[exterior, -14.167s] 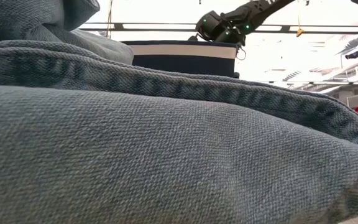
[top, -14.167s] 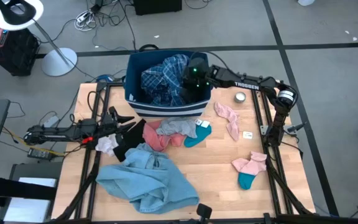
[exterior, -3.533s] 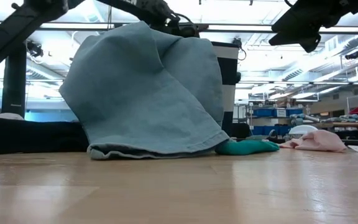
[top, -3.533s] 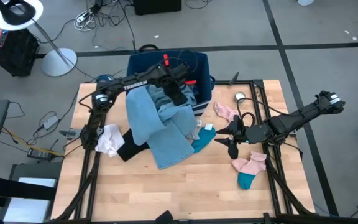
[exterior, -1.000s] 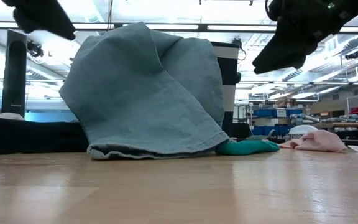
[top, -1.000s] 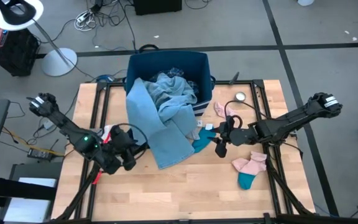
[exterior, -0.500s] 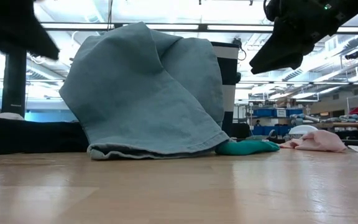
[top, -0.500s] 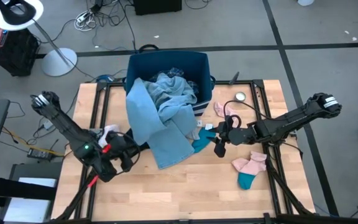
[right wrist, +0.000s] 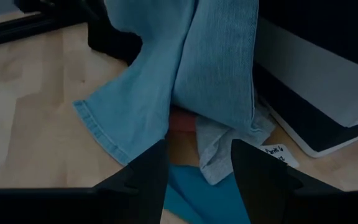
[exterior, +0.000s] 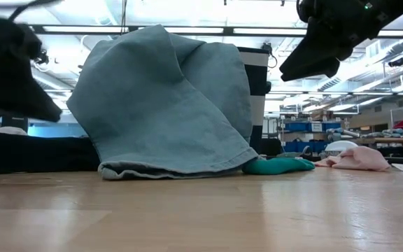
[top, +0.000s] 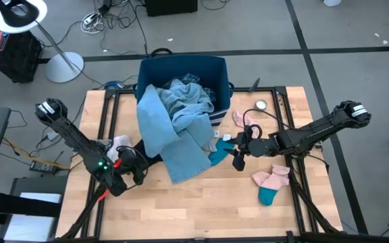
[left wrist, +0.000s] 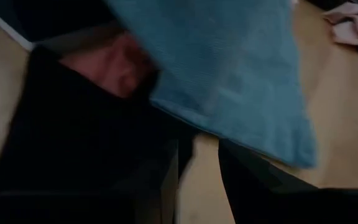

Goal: Sort clothes
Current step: Put the blue jeans into the blue bin

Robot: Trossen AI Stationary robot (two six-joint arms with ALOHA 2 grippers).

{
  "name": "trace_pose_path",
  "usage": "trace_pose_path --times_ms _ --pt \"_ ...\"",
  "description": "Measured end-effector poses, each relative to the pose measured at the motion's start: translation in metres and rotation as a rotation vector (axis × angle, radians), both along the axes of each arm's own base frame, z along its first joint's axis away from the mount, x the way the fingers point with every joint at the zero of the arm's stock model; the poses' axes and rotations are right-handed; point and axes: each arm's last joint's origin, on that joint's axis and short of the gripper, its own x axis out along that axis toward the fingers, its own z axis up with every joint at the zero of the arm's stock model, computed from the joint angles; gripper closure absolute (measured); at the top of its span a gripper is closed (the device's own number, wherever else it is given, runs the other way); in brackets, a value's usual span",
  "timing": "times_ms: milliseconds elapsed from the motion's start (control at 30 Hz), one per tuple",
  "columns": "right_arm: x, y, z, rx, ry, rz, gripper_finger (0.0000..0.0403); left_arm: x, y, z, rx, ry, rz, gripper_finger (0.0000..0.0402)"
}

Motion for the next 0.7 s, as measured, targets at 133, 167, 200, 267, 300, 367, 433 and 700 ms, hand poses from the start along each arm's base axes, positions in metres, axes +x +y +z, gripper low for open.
trace_pose_path --times_ms 133,167,200,267,300,367,433,700 --pt "0.001 0.0 0.001 0.002 -0.008 0.01 0.0227 -0.004 0.007 -0.01 0.046 -0.039 0.03 0.028" --pt "0.001 0.0 0.001 0.002 -0.012 0.01 0.0227 -0.004 0.007 -0.012 0.048 -0.046 0.029 0.028" --pt "0.001 0.0 0.001 0.002 -0.012 0.011 0.0227 -0.004 0.007 -0.013 0.052 -0.047 0.021 0.028" --pt "0.001 0.0 0.001 0.002 -0.013 0.011 0.0227 -0.002 0.005 -0.014 0.044 -0.062 -0.006 0.028" --pt "0.001 0.0 0.001 0.0 -0.013 0.013 0.0227 -0.001 0.004 -0.014 0.048 -0.068 -0.025 0.028" --pt "0.001 0.001 0.002 -0.003 -0.014 0.015 0.0227 0.001 0.002 -0.012 0.07 -0.078 -0.055 0.028" --pt "0.001 0.001 0.002 -0.003 -0.014 0.015 0.0227 0.004 0.002 -0.011 0.1 -0.082 -0.058 0.028" --pt "0.001 0.001 0.002 -0.009 -0.016 0.019 0.0227 0.016 0.018 -0.01 0.179 -0.034 0.011 0.028"
